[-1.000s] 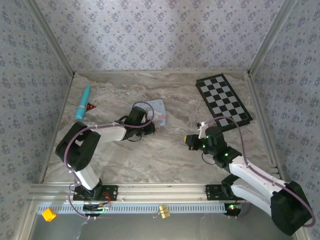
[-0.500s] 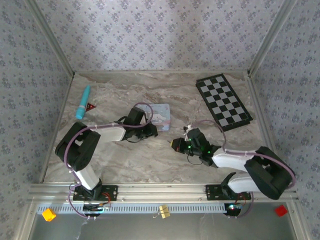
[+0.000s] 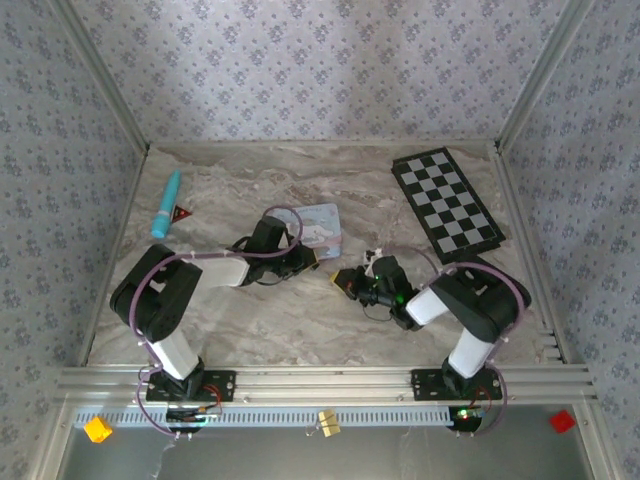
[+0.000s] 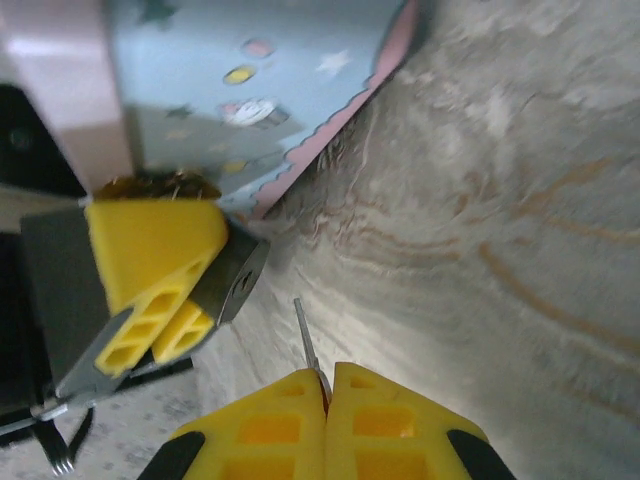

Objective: Unlock a padlock with a key

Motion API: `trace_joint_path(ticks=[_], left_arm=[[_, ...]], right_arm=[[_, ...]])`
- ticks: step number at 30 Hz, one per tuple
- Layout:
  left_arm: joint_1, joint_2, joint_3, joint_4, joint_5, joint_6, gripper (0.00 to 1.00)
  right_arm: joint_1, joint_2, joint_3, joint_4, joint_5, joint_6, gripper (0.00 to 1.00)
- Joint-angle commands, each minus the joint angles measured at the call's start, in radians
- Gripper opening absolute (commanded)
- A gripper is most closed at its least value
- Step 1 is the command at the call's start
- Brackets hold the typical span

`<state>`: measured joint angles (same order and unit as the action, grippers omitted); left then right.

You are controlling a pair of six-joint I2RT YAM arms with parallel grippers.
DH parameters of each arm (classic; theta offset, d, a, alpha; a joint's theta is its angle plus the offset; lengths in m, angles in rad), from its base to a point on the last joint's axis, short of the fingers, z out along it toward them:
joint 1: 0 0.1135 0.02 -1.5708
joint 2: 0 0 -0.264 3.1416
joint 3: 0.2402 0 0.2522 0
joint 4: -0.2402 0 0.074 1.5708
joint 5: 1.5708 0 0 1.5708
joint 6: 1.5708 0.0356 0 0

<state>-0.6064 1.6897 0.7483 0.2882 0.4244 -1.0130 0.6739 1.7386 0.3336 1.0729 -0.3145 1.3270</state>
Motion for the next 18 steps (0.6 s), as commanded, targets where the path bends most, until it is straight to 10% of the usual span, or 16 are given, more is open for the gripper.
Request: trace_joint_path(ticks=[1, 18], left_arm=[[0.006, -0.023, -0.011, 0.041, 0.061, -0.064, 0.14], [0.006, -0.011, -0.023, 0.109, 0.077, -0.125, 0.13]], right_arm=[[-0.003, 0.086, -0.012, 0.263, -0.052, 0.108, 0.0], [-0.023, 0.083, 0.003, 0.322, -0.133, 0.1, 0.0]])
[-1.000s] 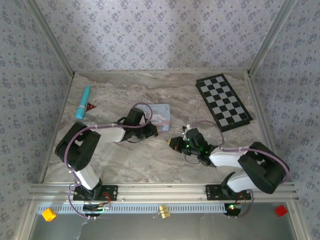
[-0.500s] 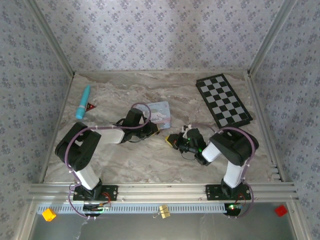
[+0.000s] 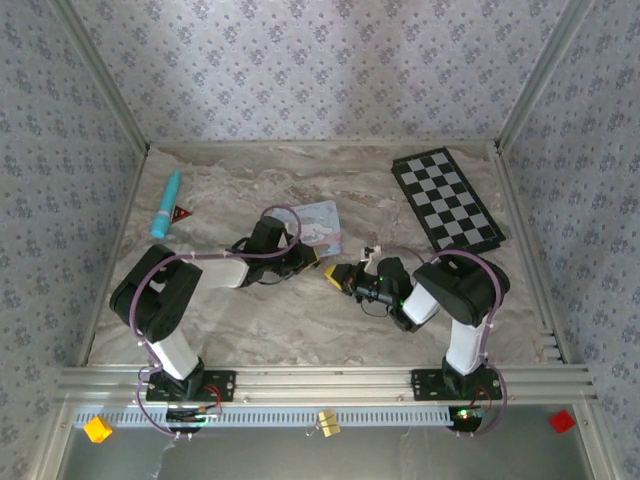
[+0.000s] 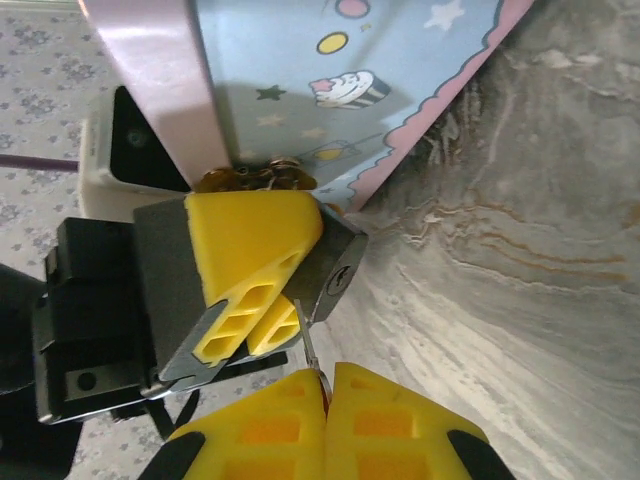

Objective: Unlock a padlock with a key

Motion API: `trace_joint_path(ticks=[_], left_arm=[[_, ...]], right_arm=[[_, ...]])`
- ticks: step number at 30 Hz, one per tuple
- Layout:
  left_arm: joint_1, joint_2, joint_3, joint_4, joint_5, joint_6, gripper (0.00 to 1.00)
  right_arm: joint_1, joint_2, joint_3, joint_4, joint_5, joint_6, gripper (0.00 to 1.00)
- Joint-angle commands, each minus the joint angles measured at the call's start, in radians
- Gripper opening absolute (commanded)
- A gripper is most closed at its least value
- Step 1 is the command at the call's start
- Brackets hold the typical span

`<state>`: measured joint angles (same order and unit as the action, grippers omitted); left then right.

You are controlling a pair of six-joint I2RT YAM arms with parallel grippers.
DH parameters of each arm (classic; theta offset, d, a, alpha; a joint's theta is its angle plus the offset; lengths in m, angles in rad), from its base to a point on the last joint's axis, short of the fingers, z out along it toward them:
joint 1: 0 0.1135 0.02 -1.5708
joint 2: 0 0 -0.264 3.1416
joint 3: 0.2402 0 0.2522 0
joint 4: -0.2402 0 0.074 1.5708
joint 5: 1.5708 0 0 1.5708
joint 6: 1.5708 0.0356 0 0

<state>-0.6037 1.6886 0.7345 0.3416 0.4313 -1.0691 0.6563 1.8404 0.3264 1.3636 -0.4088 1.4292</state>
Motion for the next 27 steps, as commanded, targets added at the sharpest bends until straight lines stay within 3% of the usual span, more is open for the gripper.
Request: trace_joint_path(ticks=[1, 10, 27], left_arm=[[0.003, -0.009, -0.01, 0.072, 0.078, -0.084, 0.13], [0.003, -0.037, -0.015, 0.067, 0.07, -0.103, 0.12], [0.004, -0.044, -0.021, 0.08, 0.069, -0.119, 0.11]], right_arm=[[-0.006, -0.025, 0.01, 0.032, -0.039, 0.0, 0.0], [-0.048, -0.02, -0.019, 0.031, -0.042, -0.025, 0.0], [-0.025, 0.041, 0.031, 0.032, -0.067, -0.02, 0.0]])
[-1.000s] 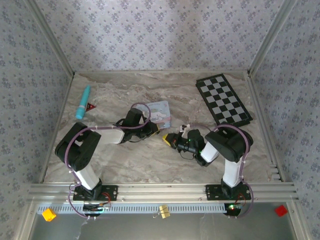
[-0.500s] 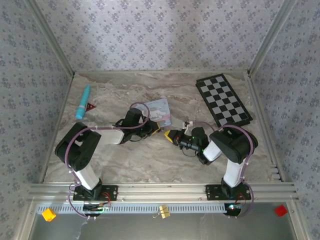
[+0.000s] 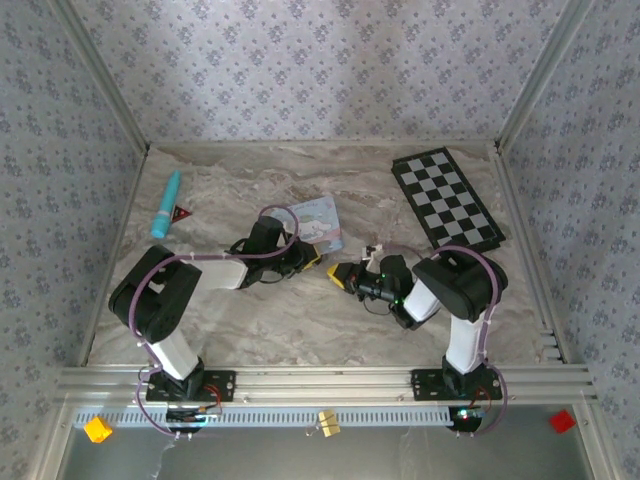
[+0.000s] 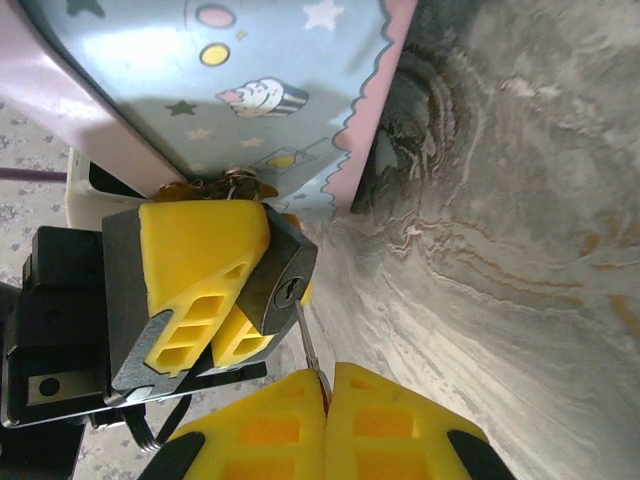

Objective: Unlock a padlock with a key

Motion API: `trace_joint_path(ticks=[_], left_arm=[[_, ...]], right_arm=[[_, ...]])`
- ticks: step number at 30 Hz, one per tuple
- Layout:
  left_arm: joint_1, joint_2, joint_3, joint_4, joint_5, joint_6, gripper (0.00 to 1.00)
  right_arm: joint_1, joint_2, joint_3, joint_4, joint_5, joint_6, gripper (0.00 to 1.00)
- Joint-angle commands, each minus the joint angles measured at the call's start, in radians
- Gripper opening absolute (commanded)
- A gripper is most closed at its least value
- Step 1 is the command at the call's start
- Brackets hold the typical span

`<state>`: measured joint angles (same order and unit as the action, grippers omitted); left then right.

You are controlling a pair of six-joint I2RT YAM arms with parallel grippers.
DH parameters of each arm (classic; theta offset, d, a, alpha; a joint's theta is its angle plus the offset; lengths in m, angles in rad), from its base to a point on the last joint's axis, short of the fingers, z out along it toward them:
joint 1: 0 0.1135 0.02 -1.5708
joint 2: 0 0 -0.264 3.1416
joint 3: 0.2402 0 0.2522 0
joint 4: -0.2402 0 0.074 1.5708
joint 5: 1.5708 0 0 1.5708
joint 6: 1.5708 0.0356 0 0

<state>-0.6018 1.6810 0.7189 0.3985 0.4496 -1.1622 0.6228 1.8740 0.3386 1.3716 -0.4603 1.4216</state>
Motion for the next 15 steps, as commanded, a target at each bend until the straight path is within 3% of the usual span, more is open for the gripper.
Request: trace_joint_path(ticks=[1, 15], left_arm=[[0.001, -0.036, -0.006, 0.024, 0.05, -0.026, 0.11], [-0.004, -0.044, -0.007, 0.03, 0.058, -0.031, 0.11]], right_arm=[[0.009, 0.007, 0.02, 0.023, -0.016, -0.012, 0.0], [-0.001, 0.025, 0.04, 0.023, -0.016, 0.0, 0.0]])
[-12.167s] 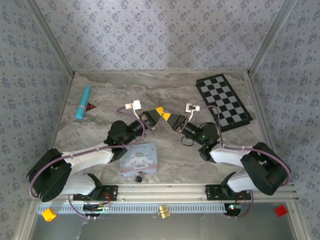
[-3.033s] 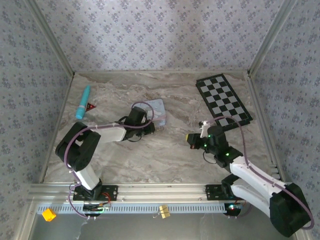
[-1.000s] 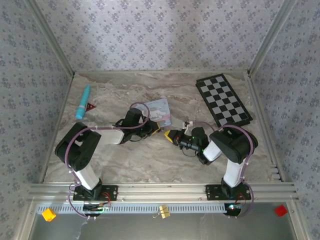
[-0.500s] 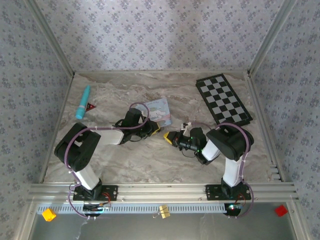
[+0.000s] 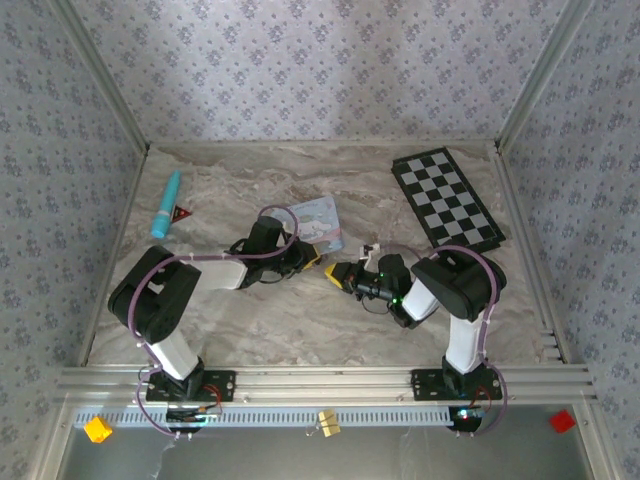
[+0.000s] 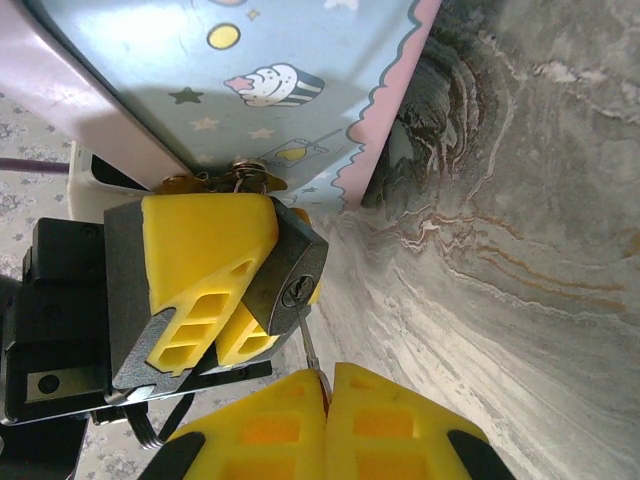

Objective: Unlock a padlock with a key

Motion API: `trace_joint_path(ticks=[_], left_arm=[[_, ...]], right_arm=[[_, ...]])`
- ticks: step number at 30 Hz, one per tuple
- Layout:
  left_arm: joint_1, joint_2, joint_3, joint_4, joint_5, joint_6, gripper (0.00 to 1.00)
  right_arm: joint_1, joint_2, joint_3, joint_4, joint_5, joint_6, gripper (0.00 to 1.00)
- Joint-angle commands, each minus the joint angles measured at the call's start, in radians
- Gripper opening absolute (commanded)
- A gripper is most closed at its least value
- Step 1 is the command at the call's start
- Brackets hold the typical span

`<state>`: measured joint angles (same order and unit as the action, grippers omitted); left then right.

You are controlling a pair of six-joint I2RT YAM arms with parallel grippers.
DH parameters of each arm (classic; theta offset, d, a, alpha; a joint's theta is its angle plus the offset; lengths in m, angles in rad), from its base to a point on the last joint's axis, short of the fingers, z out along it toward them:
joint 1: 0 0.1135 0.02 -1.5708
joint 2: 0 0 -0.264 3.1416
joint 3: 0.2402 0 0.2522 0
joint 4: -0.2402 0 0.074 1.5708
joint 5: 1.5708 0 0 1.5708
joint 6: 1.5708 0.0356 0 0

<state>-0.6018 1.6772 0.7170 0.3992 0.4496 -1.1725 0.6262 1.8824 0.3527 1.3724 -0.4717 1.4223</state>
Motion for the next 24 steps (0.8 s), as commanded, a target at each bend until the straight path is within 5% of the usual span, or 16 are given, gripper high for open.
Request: trace_joint_path(ticks=[1, 24], left_arm=[[-0.004, -0.04, -0.006, 0.033, 0.06, -0.023, 0.11], [-0.022, -0.079, -0.014, 0.086, 0.065, -0.053, 0.09]], right_arm=[[-0.006, 0.017, 0.027, 0.023, -0.005, 0.0, 0.0], [-0.051, 0.033, 0.059, 0.023, -0.021, 0.06, 0.0]])
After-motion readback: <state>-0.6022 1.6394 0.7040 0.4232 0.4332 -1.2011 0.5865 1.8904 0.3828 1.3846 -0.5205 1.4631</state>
